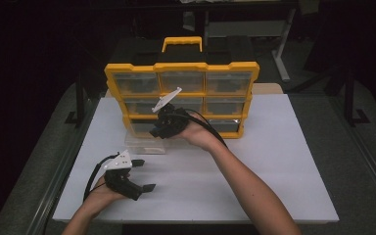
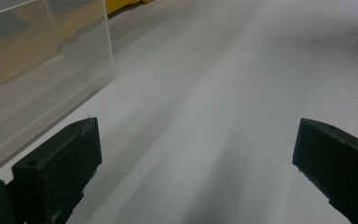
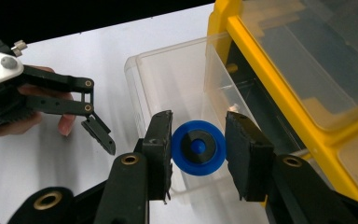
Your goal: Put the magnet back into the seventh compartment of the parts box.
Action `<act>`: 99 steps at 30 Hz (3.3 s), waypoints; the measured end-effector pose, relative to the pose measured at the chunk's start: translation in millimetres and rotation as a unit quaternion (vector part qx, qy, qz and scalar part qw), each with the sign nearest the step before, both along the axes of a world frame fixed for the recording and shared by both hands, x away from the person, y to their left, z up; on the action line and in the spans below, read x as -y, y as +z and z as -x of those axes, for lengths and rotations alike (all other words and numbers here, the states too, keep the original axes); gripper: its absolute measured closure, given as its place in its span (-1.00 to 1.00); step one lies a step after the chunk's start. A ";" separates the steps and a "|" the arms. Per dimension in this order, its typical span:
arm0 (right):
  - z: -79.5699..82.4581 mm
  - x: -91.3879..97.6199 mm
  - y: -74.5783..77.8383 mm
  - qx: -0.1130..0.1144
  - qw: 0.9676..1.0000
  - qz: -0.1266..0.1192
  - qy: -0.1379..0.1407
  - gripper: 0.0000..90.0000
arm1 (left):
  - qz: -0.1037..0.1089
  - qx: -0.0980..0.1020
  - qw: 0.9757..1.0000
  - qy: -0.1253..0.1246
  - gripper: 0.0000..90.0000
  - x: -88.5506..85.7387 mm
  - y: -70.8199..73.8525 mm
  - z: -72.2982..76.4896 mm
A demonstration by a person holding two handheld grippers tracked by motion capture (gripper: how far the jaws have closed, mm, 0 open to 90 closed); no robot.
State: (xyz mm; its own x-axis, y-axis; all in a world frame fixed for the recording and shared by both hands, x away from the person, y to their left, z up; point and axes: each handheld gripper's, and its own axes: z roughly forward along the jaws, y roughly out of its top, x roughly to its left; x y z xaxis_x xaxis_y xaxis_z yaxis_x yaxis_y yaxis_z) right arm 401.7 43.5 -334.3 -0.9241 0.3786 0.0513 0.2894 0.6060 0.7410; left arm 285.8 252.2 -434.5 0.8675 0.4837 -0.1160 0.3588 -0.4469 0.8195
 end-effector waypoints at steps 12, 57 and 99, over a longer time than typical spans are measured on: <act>-5.6 -19.1 -3.2 0.001 1.000 0.001 0.009 0.35 | 0.001 -0.002 1.000 -0.001 -0.99 0.0 0.4 0.4; -15.2 -32.7 -14.7 0.002 1.000 0.005 -0.003 0.20 | 0.002 -0.005 1.000 0.000 -0.99 0.8 0.4 0.4; 5.1 49.9 -14.9 0.002 0.999 -0.030 -0.044 -0.44 | -0.005 0.014 1.000 0.001 -0.99 -7.2 -1.0 -1.2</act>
State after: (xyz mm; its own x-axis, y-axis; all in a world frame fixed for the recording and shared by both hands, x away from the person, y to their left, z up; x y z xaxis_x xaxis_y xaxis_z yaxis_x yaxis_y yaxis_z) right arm 396.6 -6.4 -349.2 -0.8876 0.4547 0.0731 0.3368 0.5327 0.7764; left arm 287.0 259.4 -435.5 0.8693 0.4867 -0.0866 0.3362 -0.4537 0.8253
